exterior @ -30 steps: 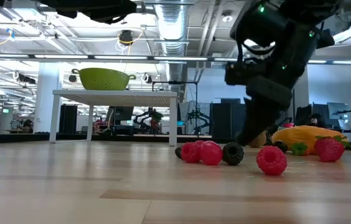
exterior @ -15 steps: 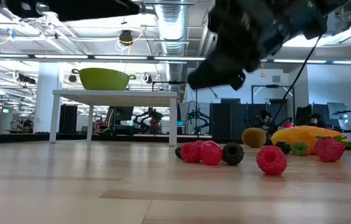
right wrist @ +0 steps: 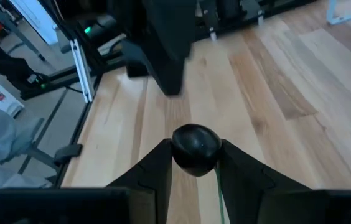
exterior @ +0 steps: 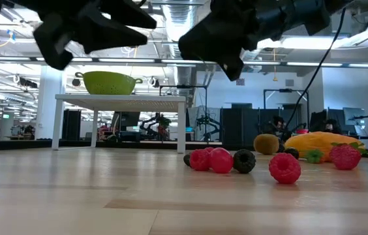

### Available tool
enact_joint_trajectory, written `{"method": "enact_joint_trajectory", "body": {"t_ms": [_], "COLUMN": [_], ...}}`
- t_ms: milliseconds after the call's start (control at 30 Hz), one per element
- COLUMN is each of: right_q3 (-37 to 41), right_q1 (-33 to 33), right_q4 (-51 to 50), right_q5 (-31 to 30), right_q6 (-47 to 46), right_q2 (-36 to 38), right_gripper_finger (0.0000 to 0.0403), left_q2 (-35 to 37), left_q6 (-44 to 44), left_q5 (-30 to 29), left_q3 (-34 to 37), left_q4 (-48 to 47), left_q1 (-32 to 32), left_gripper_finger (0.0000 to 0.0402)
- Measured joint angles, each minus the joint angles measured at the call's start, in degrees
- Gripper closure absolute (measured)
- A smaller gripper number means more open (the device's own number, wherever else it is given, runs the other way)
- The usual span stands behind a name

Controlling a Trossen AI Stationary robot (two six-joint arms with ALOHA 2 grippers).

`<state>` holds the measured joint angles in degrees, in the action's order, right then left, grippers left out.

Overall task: Pick & Place Fruit
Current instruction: Put the black cherry into the green strainer bowl on the shelf

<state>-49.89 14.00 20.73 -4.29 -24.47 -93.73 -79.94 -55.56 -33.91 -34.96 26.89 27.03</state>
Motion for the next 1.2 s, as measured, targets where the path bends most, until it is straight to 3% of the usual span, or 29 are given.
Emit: {"method": "enact_joint_trajectory", "body": {"t_ms": [433,733,933,1100,1200], "right_q3": [-1.6,-1.6,-1.6,-1.6,-1.6], "right_q1": [-0.6,-3.0,-3.6,-3.7,-3.9], "right_q4": [4.3,5.5,5.9,8.3,9.0], "right_q5": [0.0,0.0,0.0,0.0,0.0], "right_q6": [2.6,2.6,2.6,4.8,5.0], "right_q2": [0.0,0.0,0.0,0.0,0.1], "right_gripper_finger": [0.0300,0.0300,0.0300,0.0300,0.0300], "left_q2": [-1.1,-1.1,-1.1,-1.1,-1.1], "left_q6": [-4.2,-5.5,-5.5,-5.5,-5.5], "left_q5": [-1.1,-1.0,1.3,6.9,7.4], "left_q3": [0.0,0.0,0.0,0.0,0.0], "left_q4": [7.6,8.1,9.3,9.6,9.8], "left_q1": [-0.9,-3.5,-6.0,-8.6,-9.2], "left_gripper_finger": [0.0244,0.0180,0.0159,0.0168,0.0175]}}
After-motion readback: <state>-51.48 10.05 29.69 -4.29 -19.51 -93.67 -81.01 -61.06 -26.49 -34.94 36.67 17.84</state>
